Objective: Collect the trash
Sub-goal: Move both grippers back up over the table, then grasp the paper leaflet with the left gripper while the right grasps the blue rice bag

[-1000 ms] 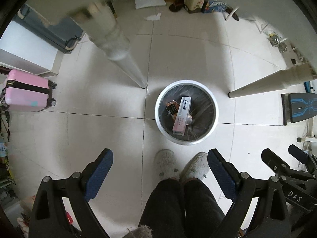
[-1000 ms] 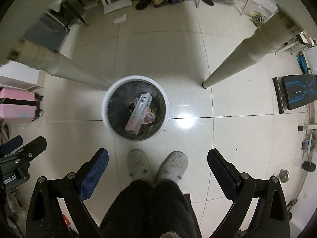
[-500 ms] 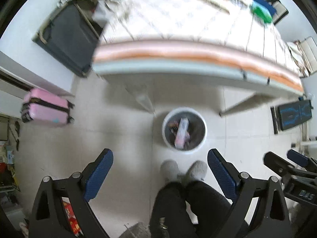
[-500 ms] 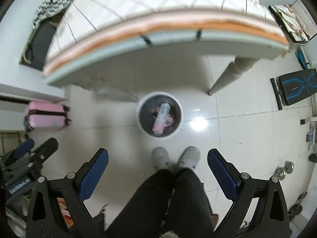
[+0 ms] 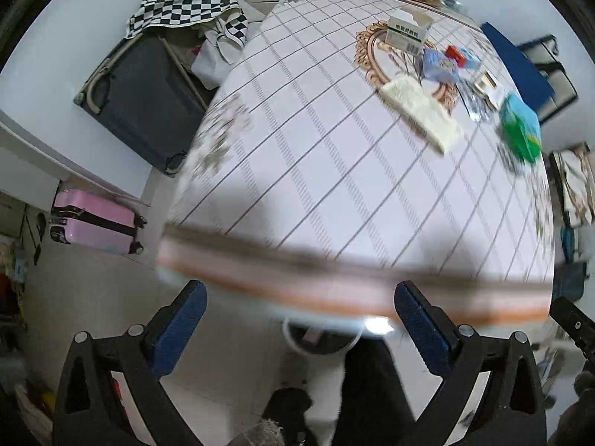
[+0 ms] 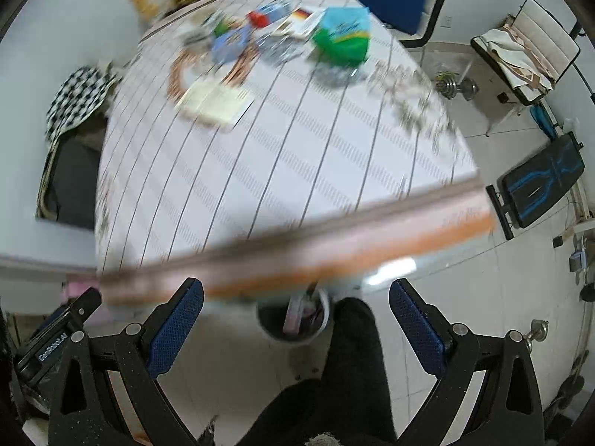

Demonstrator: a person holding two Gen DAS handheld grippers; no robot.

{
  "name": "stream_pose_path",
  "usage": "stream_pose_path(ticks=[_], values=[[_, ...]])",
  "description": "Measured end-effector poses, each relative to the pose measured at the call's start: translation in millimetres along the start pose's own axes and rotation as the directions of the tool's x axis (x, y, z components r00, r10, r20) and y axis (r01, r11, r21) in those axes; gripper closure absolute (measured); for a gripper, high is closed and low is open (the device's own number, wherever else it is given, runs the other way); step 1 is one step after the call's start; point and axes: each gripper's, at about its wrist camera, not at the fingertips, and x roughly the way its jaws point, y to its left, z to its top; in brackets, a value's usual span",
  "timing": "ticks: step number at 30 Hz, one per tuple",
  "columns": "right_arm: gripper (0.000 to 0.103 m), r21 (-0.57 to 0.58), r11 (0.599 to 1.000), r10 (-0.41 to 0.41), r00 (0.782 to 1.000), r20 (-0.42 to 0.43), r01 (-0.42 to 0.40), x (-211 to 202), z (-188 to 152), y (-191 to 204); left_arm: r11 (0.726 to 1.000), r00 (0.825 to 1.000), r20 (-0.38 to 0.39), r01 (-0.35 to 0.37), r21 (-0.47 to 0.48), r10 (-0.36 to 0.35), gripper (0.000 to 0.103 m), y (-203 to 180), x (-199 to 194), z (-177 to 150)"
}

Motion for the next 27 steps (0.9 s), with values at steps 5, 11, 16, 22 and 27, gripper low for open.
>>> stream_pose_path(ticks=[5,11,16,22,27], values=[[0.002,0.046,0.999,-0.016,1.000,-0.011,0.017,36.3,106.4,-33.1,0.995,0.995,-0.094,0.008,-0.102,-0.017,0.000,-48.6,35.7,80.0],[0.002,0.135,0.991,-0.013,0.999,-0.034,0.017,90.7,233.6,-66.0,0.964,0.972,-0.216,0.029,-0.266,-0.089,0.001,-104.1,104.4,168.9],[0.002,0.194,0.979,-0.049,0.998,-0.043,0.057,132.4,310.3,-81.8,0.944,0.944,-0.306,0.018,-0.329,-0.125,0.001,-133.1,159.9,211.6],[0.002,0.170,0.981,-0.071,0.992,-0.106,0.088,180.9,359.3,-77.6,0.938,0.941,-0.328,-0.041,-0.346,-0.080,0.021,-136.4,185.5,220.5],[0.003,0.125,0.988,-0.065,0.984,-0.166,0.086,207.3,367.8,-71.2,0.998,0.965,-0.261,-0.046,-0.051,0.031,0.026,-154.0,173.4,203.4]])
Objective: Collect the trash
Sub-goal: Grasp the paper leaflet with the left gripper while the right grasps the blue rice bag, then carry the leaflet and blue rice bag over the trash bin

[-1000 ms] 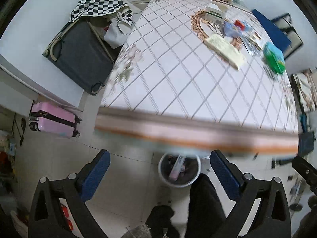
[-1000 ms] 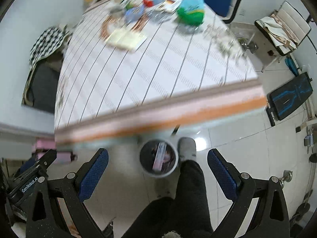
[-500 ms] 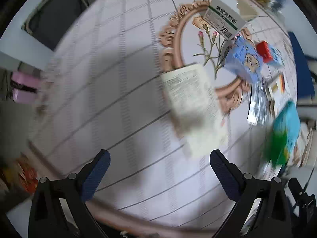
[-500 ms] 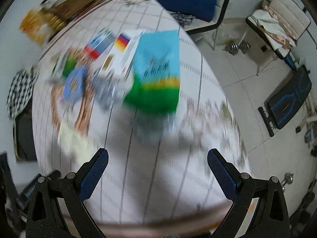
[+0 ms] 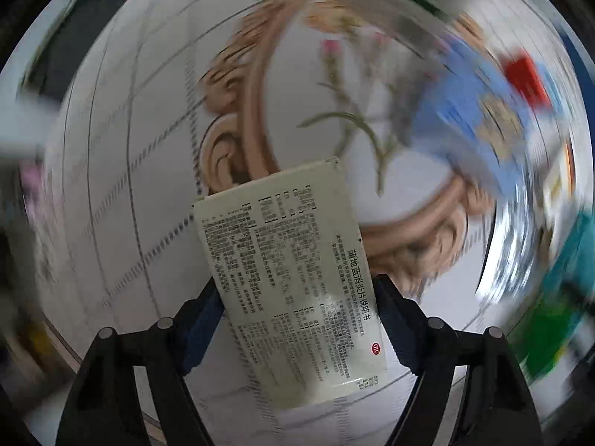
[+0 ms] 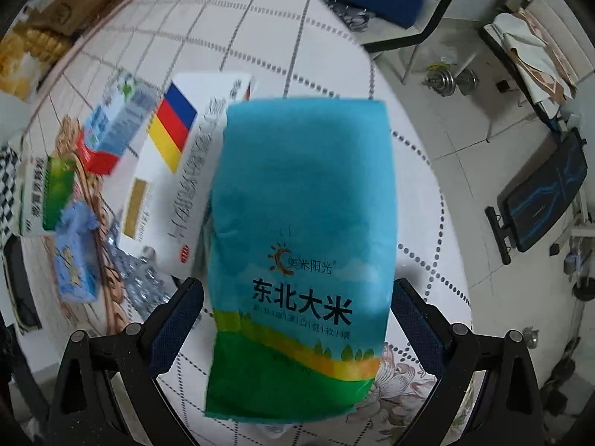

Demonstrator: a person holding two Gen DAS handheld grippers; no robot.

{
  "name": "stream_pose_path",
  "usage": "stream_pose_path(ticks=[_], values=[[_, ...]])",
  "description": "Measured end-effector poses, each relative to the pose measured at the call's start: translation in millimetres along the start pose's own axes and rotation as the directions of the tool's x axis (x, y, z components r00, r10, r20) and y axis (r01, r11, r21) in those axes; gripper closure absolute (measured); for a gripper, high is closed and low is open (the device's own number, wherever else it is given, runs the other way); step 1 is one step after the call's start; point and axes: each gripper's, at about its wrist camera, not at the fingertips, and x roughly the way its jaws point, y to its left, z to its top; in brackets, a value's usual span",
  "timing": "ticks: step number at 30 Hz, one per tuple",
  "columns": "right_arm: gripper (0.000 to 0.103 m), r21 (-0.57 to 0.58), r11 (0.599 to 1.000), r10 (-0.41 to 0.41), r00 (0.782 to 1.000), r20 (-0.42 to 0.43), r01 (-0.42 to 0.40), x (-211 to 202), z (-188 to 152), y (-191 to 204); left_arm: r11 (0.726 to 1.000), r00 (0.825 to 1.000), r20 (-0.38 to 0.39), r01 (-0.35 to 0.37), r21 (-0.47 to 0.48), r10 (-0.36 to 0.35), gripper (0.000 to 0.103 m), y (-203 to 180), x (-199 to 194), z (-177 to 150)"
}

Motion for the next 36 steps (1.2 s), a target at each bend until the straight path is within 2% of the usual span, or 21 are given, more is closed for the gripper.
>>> stream_pose_path(ticks=[1,2,3,5,8,11,12,16,20,21,26,27,32,36], values=[[0.010,-0.010,1.000,0.007,1.000,-0.002,-0.007,0.7,-1.1,-0.3,0.997,1.000,0.012,-0.020,0.068,0.019,0.025,-4.2,-0.5,-5.8],[0.023,-0.026,1.000,0.004,1.000,-0.003,-0.005,0.7,-3.1,-0.6,0.990,0.999,0.029,-0.045,0.136,0.041,0.025,-7.8,-1.2,-12.9],[0.024,-0.056,0.998,-0.003,1.000,-0.008,0.002,0.8,-6.2,-0.1,0.975,0.997,0.045,-0.071,0.209,0.063,0.026,-10.5,-1.7,-23.5],[0.028,-0.105,0.994,-0.020,1.000,-0.016,0.018,-0.7,-15.0,-1.8,0.963,0.997,0.043,-0.068,0.259,0.059,0.025,-10.0,0.2,-34.5],[0.028,-0.159,0.986,-0.045,0.998,-0.040,0.038,-1.5,-31.9,-9.1,0.979,0.999,0.028,-0.024,0.203,0.018,0.023,2.2,3.7,-40.8],[0.028,-0.185,0.982,-0.053,0.998,-0.044,0.044,-1.5,-40.5,-14.7,0.996,0.998,-0.019,0.057,0.069,-0.056,0.023,27.5,12.3,-38.1],[0.026,-0.177,0.983,-0.049,0.998,-0.042,0.041,-1.5,-39.1,-15.8,0.996,0.997,-0.005,0.082,0.029,-0.082,0.023,36.7,12.9,-39.9],[0.024,-0.163,0.985,-0.066,0.998,-0.016,0.063,1.4,-33.2,-13.8,0.997,0.997,-0.003,0.075,-0.010,-0.075,0.025,46.2,16.1,-43.6],[0.024,-0.151,0.986,-0.076,0.997,0.000,0.075,5.2,-29.2,-9.5,0.997,0.997,0.013,0.075,0.006,-0.075,0.027,47.4,15.0,-40.6],[0.024,-0.147,0.986,-0.074,0.997,0.001,0.074,6.6,-29.1,-9.6,0.997,0.997,0.021,0.076,0.004,-0.076,0.032,47.1,12.9,-41.0],[0.032,-0.150,0.986,-0.077,0.997,0.015,0.079,8.8,-33.9,-8.2,0.998,0.998,0.028,0.059,0.024,-0.059,0.032,41.1,11.4,-38.3],[0.033,-0.155,0.984,-0.083,0.996,0.020,0.085,7.3,-34.6,-7.2,0.998,0.998,0.039,0.050,0.037,-0.051,0.032,31.6,8.0,-30.7],[0.036,-0.191,0.980,-0.051,0.997,0.059,0.062,-10.4,-50.6,3.7,0.996,0.993,0.115,0.007,0.093,-0.018,0.032,22.1,-19.4,-40.0],[0.037,-0.242,0.969,-0.026,0.992,0.121,0.055,-30.7,-72.9,14.5,0.989,0.978,0.208,-0.025,0.147,-0.007,0.032,19.7,-55.5,-55.7]])
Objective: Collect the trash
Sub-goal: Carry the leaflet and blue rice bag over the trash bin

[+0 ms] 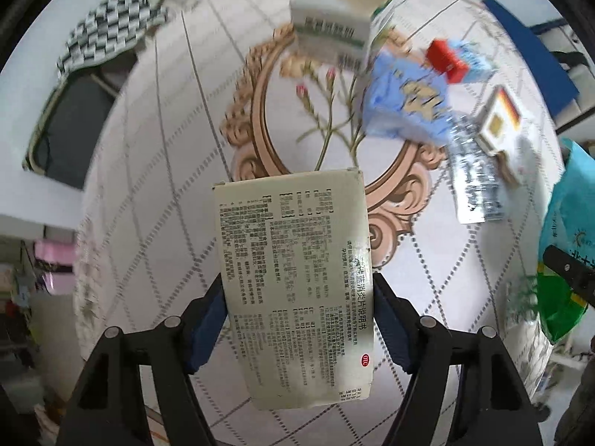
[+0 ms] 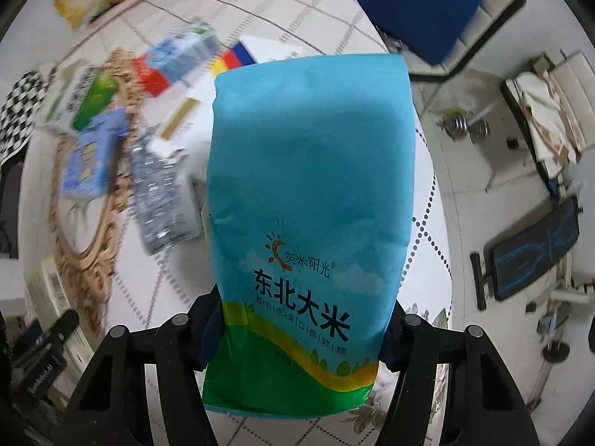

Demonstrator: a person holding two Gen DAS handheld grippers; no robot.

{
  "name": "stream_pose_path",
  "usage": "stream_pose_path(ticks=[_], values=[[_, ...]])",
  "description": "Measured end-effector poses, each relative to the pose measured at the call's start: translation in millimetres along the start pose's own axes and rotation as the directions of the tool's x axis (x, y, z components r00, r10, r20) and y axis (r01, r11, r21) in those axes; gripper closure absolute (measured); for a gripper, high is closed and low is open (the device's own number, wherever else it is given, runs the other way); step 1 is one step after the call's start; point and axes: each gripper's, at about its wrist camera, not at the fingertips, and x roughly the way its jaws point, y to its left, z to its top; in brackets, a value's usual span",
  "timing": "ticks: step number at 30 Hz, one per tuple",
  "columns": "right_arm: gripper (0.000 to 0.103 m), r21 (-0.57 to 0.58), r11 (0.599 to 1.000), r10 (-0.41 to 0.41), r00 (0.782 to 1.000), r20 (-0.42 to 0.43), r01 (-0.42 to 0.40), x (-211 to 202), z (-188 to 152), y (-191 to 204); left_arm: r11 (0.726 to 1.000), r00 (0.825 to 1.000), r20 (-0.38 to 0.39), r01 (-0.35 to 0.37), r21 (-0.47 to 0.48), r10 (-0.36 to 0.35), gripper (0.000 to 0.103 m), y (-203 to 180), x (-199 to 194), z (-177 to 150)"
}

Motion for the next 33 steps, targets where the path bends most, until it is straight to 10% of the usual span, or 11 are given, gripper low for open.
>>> stream_pose_path(ticks=[13,20,33], values=[[0.038,-0.077,0.992,0.107,0.980,0.168,-0.096,-110.7,-129.8,56.1,0.993,0.973,0.213,0.073,0.089,-0.091,0.032,39.8,-108.8,-75.5],[0.038,-0.024,0.990,0.141,0.967,0.211,-0.139,-158.6,-269.1,83.3,0.974,0.953,0.240,0.144,0.173,-0.184,0.032,84.8,-135.9,-169.1],[0.038,0.033,0.981,0.191,0.973,-0.129,-0.189,-66.7,-512.9,108.6,0.963,0.975,-0.113,0.211,0.167,-0.193,0.032,149.7,-25.9,-329.0]])
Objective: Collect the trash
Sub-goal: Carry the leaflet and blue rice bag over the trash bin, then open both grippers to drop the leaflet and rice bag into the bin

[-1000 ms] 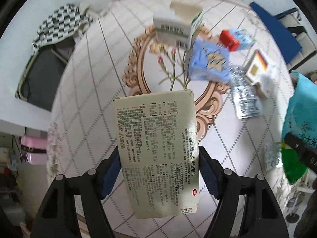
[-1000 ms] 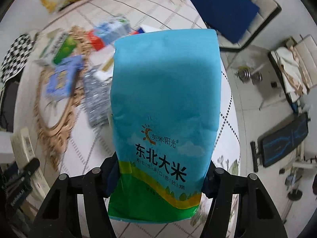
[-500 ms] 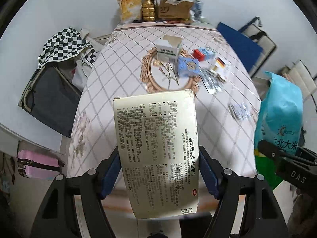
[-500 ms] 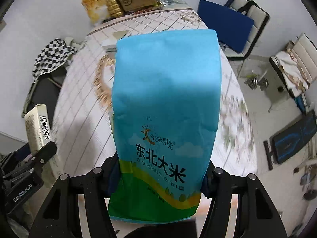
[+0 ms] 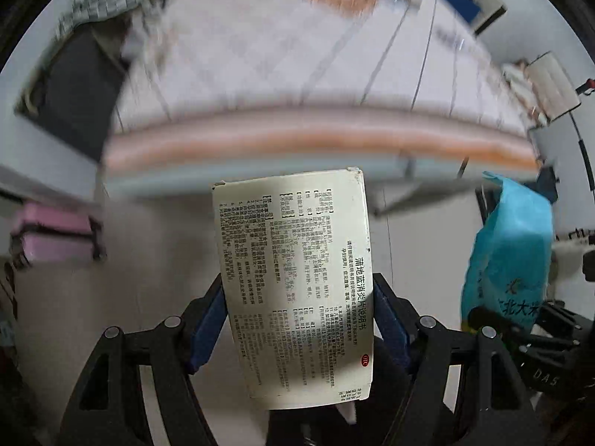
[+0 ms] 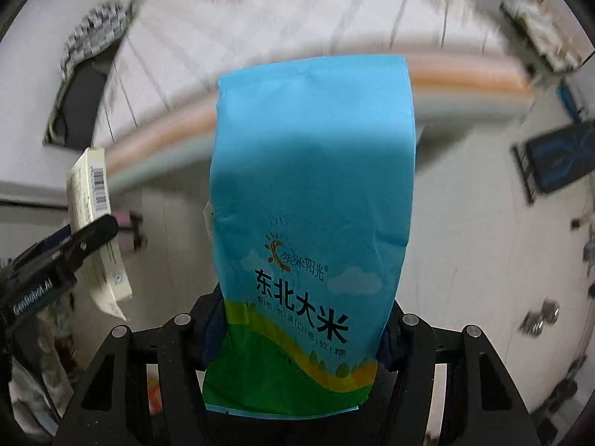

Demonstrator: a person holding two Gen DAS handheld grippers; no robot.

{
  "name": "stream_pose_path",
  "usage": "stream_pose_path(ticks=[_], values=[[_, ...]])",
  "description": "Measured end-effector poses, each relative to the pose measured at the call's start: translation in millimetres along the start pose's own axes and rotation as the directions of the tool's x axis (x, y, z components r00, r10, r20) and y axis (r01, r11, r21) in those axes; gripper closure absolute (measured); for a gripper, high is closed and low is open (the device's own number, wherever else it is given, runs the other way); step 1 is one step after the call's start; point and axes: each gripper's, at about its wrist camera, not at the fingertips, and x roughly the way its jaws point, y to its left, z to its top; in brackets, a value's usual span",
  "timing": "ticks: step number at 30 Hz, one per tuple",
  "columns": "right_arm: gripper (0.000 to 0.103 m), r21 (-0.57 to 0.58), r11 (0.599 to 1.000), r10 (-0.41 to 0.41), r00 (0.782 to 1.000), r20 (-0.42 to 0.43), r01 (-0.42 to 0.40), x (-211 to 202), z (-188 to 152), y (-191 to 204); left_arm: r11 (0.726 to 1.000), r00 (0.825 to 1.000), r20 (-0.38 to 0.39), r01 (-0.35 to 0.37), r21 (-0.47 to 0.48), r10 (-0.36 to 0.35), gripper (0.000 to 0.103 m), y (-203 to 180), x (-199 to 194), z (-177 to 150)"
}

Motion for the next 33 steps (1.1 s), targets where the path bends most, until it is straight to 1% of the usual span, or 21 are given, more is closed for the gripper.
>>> stream_pose_path(ticks=[2,3,5,6,7,9,11,13,15,17,18,19,21,22,23,24,27,29,30,31,33], values=[[0.038,0.014,1.000,0.017,0.997,-0.077,-0.016,42.3,-22.4,-8.0,1.000,0.998,-0.066,0.007,-0.010,-0.008,0.032,5.1,38.9,-11.5],[0.038,0.018,0.999,0.031,0.993,-0.112,-0.029,63.9,-29.9,-13.1,1.000,0.996,-0.090,0.009,-0.013,-0.010,0.032,6.4,53.6,-14.6],[0.038,0.041,0.998,0.046,0.986,-0.160,-0.040,101.9,-38.5,-22.7,0.999,0.990,-0.143,0.017,-0.030,-0.021,0.032,11.7,98.7,-20.3],[0.038,0.051,0.997,0.060,0.980,-0.188,-0.052,127.3,-41.8,-28.6,0.999,0.984,-0.174,0.028,-0.038,-0.034,0.032,14.1,130.0,-20.8],[0.038,0.058,0.997,0.071,0.975,-0.209,-0.060,151.4,-42.6,-34.1,0.998,0.981,-0.188,0.036,-0.046,-0.044,0.032,15.7,149.6,-19.5],[0.038,0.068,0.995,0.085,0.968,-0.235,-0.071,206.6,-41.1,-46.5,0.996,0.973,-0.217,0.068,-0.058,-0.079,0.031,17.9,195.8,-14.6],[0.037,0.061,0.995,0.097,0.962,-0.254,-0.084,254.4,-37.7,-55.5,0.995,0.962,-0.256,0.079,-0.059,-0.092,0.031,18.7,244.7,-7.4],[0.037,0.048,0.993,0.115,0.956,-0.271,-0.106,298.1,-33.1,-64.4,0.994,0.962,-0.254,0.090,-0.054,-0.101,0.031,19.3,287.3,2.2],[0.036,0.026,0.994,0.108,0.954,-0.279,-0.105,341.3,-28.2,-72.8,0.991,0.959,-0.252,0.115,-0.069,-0.129,0.030,23.4,322.5,10.7],[0.034,0.001,0.993,0.111,0.951,-0.290,-0.115,377.0,-24.6,-78.1,0.987,0.955,-0.255,0.129,-0.093,-0.149,0.026,28.0,350.2,18.3],[0.033,-0.006,0.993,0.113,0.949,-0.295,-0.120,391.9,-23.4,-81.0,0.986,0.954,-0.257,0.131,-0.100,-0.152,0.014,29.3,358.1,14.1],[0.029,-0.011,0.992,0.120,0.945,-0.304,-0.129,408.5,-23.0,-83.7,0.985,0.953,-0.260,0.132,-0.110,-0.157,0.005,30.8,368.7,15.7],[0.017,-0.023,0.991,0.121,0.942,-0.313,-0.135,432.5,-23.7,-86.8,0.985,0.956,-0.251,0.123,-0.122,-0.151,0.005,34.3,378.4,10.0],[0.005,-0.028,0.990,0.124,0.944,-0.307,-0.139,438.8,-22.0,-85.6,0.985,0.958,-0.247,0.117,-0.123,-0.145,0.005,33.3,378.3,8.9],[0.000,-0.039,0.989,0.123,0.948,-0.295,-0.141,444.9,-22.0,-86.1,0.987,0.961,-0.242,0.105,-0.124,-0.133,0.005,33.3,379.5,8.2],[0.000,-0.044,0.989,0.119,0.950,-0.288,-0.138,447.6,-21.7,-86.2,0.987,0.964,-0.234,0.097,-0.124,-0.124,0.005,34.1,378.1,2.6],[0.000,-0.057,0.992,0.093,0.960,-0.265,-0.112,447.6,-20.4,-85.7,0.993,0.985,-0.165,0.034,-0.109,-0.052,0.005,39.0,367.9,-6.4],[0.000,-0.069,0.995,0.056,0.966,-0.254,-0.076,441.8,-4.2,-83.5,0.995,0.988,-0.154,-0.011,-0.101,-0.005,0.005,41.3,361.7,-10.0],[0.000,-0.077,0.996,0.026,0.970,-0.240,-0.045,436.5,-7.2,-83.6,0.995,0.989,-0.146,-0.025,-0.098,0.011,0.005,42.7,358.3,-12.0],[0.000,-0.086,0.996,0.001,0.973,-0.231,-0.022,433.8,10.4,-77.4,0.994,0.990,-0.139,-0.040,-0.099,0.026,0.005,45.6,351.3,-15.8],[0.000,-0.115,0.992,-0.071,0.977,-0.202,0.048,425.3,12.8,-71.3,0.993,0.990,-0.136,-0.062,-0.099,0.048,0.005,43.6,343.0,-20.3]])
